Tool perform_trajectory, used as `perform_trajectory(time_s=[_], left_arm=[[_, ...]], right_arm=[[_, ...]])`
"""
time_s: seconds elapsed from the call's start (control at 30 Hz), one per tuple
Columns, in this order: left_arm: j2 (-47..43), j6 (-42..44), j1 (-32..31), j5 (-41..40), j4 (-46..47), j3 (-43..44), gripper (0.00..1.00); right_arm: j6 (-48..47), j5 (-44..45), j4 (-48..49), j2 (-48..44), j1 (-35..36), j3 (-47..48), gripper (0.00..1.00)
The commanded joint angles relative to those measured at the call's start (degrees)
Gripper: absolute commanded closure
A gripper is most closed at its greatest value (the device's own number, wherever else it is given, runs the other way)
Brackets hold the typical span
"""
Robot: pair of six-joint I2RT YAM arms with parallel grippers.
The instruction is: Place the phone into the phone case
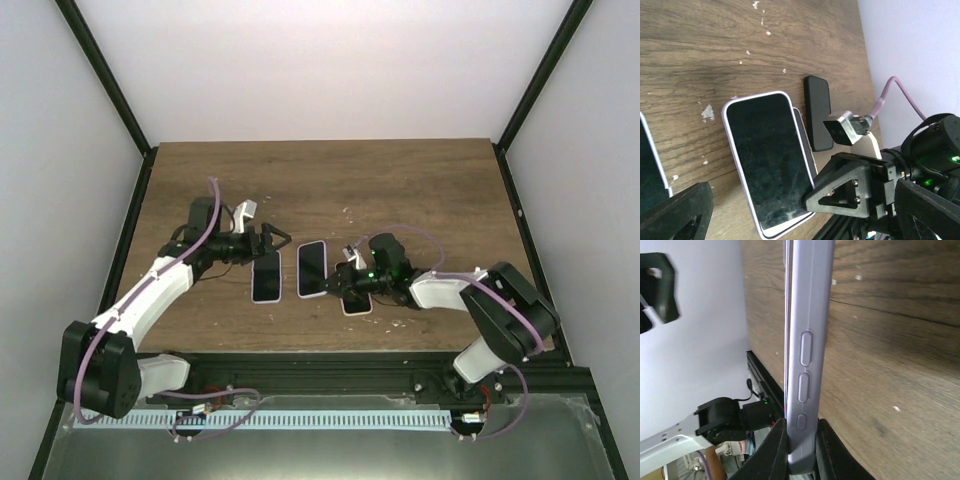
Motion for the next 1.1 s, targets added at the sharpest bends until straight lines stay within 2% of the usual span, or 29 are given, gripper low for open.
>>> perform_trajectory(time_s=[0.0, 0.07, 0.17, 0.23, 0.3, 0.37, 0.4, 0.5, 0.6, 0.73, 0.87, 1.07], left_arm=[[-1.90, 5.32, 0.27, -4.35, -6.76, 1.94, 0.00], [-2.30, 6.36, 0.28, -4.79, -7.76, 2.09, 0.00], [-2.53, 7.10, 0.27, -4.81, -8.73, 2.16, 0.00], [-2.30, 7.17, 0.28, -3.97, -8.73, 2.26, 0.01], [-1.79, 7.22, 0.28, -3.04, -8.53, 2.23, 0.04], [-0.86, 6.66, 0.20, -2.07, -7.59, 1.98, 0.07], [-0.17, 6.25, 0.11, -1.50, -7.03, 1.86, 0.09], [2.60, 5.15, -0.47, -0.37, -5.62, 2.37, 0.18], [5.05, 3.91, -2.25, -0.29, -3.16, 3.35, 0.23], [10.17, 2.05, -6.03, -0.73, -0.29, 5.65, 0.28], [15.17, -1.11, -9.90, -0.57, 3.88, 6.43, 0.31], [21.44, -7.22, -13.01, 2.77, 13.17, 3.65, 0.35]], right_arm=[[-1.82, 1.60, 2.48, 2.99, 1.17, 2.40, 0.96], [-1.92, 1.73, 2.45, 4.94, 1.32, 3.19, 0.91], [-3.95, 2.60, -0.56, 6.06, 1.39, 4.59, 0.77], [-6.70, 4.83, -5.83, 5.51, 1.37, 5.73, 0.63], [-9.87, 8.08, -12.41, 4.06, 1.36, 7.00, 0.56], [-12.79, 11.58, -18.44, 2.24, 1.23, 7.89, 0.42], [-13.97, 13.56, -21.28, 1.16, 1.15, 8.22, 0.38], [-16.72, 19.35, -27.99, -2.46, 0.36, 7.37, 0.39], [-18.44, 25.33, -34.30, -6.28, -0.87, 5.89, 0.40], [-19.64, 31.36, -39.71, -10.39, -2.07, 4.18, 0.33], [-19.35, 30.29, -38.05, -13.86, -4.18, -0.11, 0.30], [-19.45, 28.37, -34.83, -12.22, -4.96, -1.54, 0.29]])
